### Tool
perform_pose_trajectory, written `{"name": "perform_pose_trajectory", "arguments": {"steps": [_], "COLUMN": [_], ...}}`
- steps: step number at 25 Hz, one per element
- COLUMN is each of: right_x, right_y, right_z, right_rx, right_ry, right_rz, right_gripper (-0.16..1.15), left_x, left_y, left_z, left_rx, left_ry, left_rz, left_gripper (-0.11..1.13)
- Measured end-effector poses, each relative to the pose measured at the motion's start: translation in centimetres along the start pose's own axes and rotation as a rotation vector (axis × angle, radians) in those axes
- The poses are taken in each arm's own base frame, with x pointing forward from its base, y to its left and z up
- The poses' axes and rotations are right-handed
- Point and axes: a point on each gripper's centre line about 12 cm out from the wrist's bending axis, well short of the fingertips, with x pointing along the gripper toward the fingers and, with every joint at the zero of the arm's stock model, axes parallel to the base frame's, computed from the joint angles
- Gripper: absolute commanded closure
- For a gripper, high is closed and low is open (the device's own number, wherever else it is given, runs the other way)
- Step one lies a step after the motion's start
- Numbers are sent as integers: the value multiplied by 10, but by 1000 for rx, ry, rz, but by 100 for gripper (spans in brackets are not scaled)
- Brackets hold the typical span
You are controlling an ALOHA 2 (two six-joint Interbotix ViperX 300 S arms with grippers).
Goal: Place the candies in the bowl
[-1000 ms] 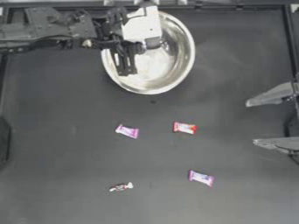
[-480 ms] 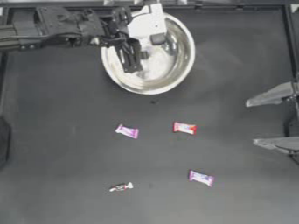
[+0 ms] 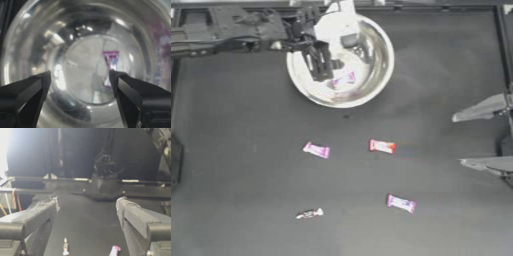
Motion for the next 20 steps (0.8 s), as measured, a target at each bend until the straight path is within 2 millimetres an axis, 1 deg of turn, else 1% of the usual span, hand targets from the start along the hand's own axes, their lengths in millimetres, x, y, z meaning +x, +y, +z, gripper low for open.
{"name": "perform_pose_trajectory", "arguments": {"steps": [4, 7, 13, 16, 20], "right_x": [0, -1, -1, -1, -1], "right_y": [-1, -3, -6, -7, -8], "right_z": [0, -2, -7, -9, -14], "right_rx": [1, 6, 14, 18, 32], "right_ry": [1, 7, 50, 63, 104], "right_rz": [-7, -16, -33, -39, -48], "right_gripper": [-1, -1, -1, -1, -1], "left_x": [-41, -65, -106, -127, -157], "left_y": [-11, -25, -64, -78, -91], "left_z": [8, 8, -4, -10, -25], "left_rx": [-1, -2, 5, 2, -17], "left_ry": [-78, -128, -224, -292, -370], "left_rz": [-13, -41, -123, -158, -205], "left_gripper": [4, 4, 5, 5, 5]}}
